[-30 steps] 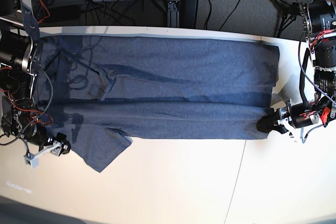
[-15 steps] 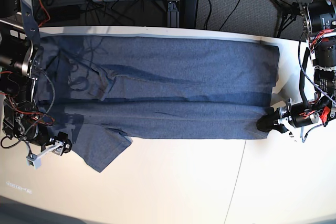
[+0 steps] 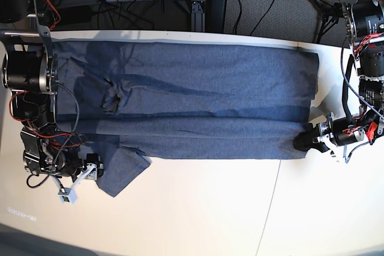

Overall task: Fold the T-shirt properly
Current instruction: 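Lay the folded hem down, right gripper sliding along the sleeve edge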

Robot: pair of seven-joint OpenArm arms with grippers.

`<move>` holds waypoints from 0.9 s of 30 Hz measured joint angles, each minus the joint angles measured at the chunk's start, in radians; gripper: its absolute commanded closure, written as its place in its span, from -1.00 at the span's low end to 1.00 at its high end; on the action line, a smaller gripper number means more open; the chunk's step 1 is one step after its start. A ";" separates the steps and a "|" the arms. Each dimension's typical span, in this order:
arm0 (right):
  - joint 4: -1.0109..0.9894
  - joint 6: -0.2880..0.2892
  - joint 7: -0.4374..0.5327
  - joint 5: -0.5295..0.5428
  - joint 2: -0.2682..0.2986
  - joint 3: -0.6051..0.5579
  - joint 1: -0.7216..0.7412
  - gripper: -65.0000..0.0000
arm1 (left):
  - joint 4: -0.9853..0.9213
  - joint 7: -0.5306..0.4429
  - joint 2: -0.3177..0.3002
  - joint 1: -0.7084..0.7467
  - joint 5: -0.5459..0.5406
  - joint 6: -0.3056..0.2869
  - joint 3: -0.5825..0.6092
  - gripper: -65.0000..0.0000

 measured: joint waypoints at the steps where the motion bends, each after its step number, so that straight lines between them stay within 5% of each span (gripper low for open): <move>1: 0.000 0.000 0.000 0.000 0.000 -0.015 0.003 -0.34 | 0.000 0.000 0.000 0.000 -0.001 0.000 0.000 1.00; 19: 0.006 -0.001 0.045 -0.041 -0.067 -0.269 0.023 -0.34 | 0.000 0.000 0.000 0.000 -0.003 0.000 0.000 1.00; 27: 0.006 0.013 0.059 -0.063 -0.069 -0.296 0.027 0.53 | 0.000 0.000 0.000 0.000 -0.003 0.000 0.000 1.00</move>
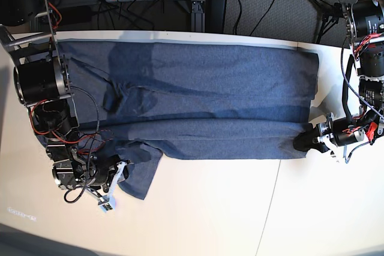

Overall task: Fold the T-shirt properly
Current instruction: 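Lay the folded hem down, right gripper sliding along the sleeve edge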

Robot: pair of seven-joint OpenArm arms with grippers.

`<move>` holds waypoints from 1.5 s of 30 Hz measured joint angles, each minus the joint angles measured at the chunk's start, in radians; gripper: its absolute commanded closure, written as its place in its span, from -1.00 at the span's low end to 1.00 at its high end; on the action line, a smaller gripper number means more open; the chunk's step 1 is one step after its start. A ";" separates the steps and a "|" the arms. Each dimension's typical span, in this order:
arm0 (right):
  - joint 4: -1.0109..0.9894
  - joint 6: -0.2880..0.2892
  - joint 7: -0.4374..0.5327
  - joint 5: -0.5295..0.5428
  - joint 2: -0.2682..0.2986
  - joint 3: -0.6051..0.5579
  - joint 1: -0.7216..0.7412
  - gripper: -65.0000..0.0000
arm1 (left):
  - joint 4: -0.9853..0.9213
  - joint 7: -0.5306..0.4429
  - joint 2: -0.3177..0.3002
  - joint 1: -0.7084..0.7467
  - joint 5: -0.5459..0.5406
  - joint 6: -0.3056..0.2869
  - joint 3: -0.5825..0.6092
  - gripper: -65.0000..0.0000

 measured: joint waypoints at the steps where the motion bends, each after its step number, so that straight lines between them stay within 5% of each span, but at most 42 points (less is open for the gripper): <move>1: 0.000 0.000 0.014 -0.023 0.000 0.000 0.000 0.68 | 0.000 0.000 0.000 0.000 0.000 0.000 0.000 1.00; 3: 0.000 0.001 0.039 -0.059 0.000 0.000 0.000 0.99 | 0.000 0.000 0.000 0.000 0.000 0.000 0.000 1.00; 8: 0.000 0.003 0.140 -0.082 0.014 -0.003 -0.014 1.00 | 0.000 0.000 -0.001 0.000 0.000 0.000 0.000 1.00; 16: 0.002 0.003 0.138 -0.113 0.039 -0.002 -0.014 1.00 | 0.000 -0.001 -0.002 0.000 0.000 0.000 0.000 1.00; 24: 0.206 0.004 0.060 0.015 0.138 0.041 -0.122 1.00 | 0.001 -0.007 -0.002 0.000 0.000 0.000 0.000 1.00; 35: 0.728 0.009 -0.158 0.108 0.146 0.210 -0.407 1.00 | 0.027 0.051 -0.002 0.006 -0.047 0.000 0.000 1.00; 45: 0.982 0.010 -0.183 0.185 0.249 0.277 -0.581 1.00 | 0.250 0.068 -0.008 0.109 -0.060 0.000 0.000 1.00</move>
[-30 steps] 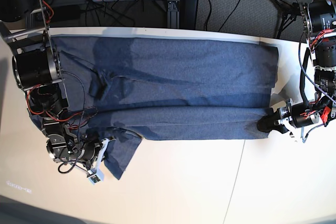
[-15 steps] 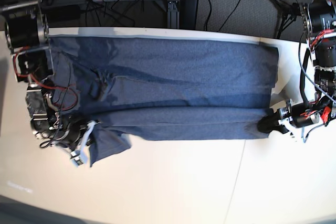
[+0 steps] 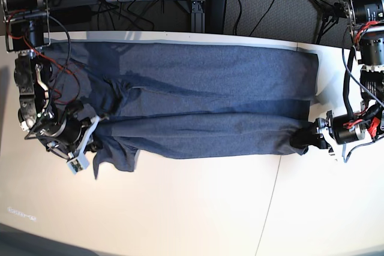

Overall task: Fold the T-shirt properly
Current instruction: 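Lay the folded hem down, right gripper sliding along the sleeve edge, then pull the folded shirt end with the right gripper toward the collar side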

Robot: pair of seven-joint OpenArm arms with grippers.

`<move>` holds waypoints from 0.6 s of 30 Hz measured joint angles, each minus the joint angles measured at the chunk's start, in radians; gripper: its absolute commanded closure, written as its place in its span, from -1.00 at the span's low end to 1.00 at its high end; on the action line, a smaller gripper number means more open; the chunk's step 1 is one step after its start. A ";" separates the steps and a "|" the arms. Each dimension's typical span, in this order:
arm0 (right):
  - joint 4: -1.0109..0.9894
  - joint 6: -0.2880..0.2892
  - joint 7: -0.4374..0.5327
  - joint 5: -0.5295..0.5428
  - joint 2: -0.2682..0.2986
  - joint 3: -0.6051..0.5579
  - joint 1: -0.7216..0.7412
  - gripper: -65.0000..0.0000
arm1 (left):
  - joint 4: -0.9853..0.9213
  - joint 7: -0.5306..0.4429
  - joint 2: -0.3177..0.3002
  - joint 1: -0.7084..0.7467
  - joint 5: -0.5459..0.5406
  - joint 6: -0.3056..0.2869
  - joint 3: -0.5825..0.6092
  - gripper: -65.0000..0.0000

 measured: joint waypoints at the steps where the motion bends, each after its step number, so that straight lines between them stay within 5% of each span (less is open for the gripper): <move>1: 0.027 0.000 0.000 0.002 0.006 0.000 -0.018 1.00 | 0.014 -0.002 0.000 0.014 0.000 0.000 0.000 1.00; 12: 0.320 0.001 0.000 0.018 0.084 0.159 -0.255 1.00 | 0.029 -0.002 0.000 0.040 0.019 0.000 0.000 1.00; 18: 0.428 0.001 -0.003 0.051 0.083 0.277 -0.398 1.00 | 0.029 -0.077 0.000 0.041 0.125 0.000 0.000 1.00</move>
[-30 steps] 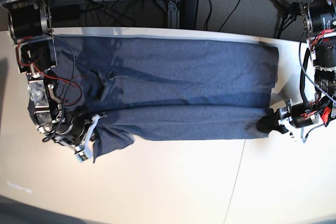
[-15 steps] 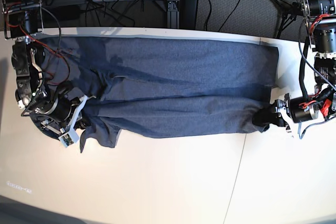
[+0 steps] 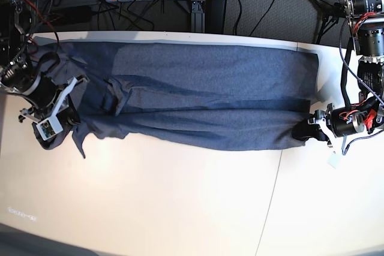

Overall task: Fold the T-shirt properly
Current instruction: 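Pull the folded shirt end with the right gripper toward the collar side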

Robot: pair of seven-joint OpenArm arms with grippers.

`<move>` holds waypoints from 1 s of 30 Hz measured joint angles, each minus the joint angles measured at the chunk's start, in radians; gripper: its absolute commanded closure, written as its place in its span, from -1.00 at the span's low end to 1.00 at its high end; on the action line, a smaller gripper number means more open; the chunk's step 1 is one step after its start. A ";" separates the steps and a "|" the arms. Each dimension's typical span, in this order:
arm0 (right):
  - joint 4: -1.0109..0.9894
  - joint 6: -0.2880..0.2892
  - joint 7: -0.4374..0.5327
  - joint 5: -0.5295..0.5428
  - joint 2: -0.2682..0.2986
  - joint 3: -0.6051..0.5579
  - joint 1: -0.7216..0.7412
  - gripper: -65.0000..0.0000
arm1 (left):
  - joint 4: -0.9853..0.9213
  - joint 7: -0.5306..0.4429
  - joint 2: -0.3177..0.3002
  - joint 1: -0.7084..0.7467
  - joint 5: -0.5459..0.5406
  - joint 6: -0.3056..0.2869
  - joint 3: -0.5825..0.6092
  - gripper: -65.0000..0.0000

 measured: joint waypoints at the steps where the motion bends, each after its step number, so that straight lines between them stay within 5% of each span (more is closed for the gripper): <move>1: 0.020 0.000 0.002 0.002 0.000 0.014 -0.021 1.00 | 0.000 0.000 0.000 0.000 0.000 0.000 0.000 1.00; 30: 0.096 0.000 0.012 -0.023 -0.002 0.082 -0.218 1.00 | 0.000 0.011 0.000 0.029 -0.047 0.000 0.000 1.00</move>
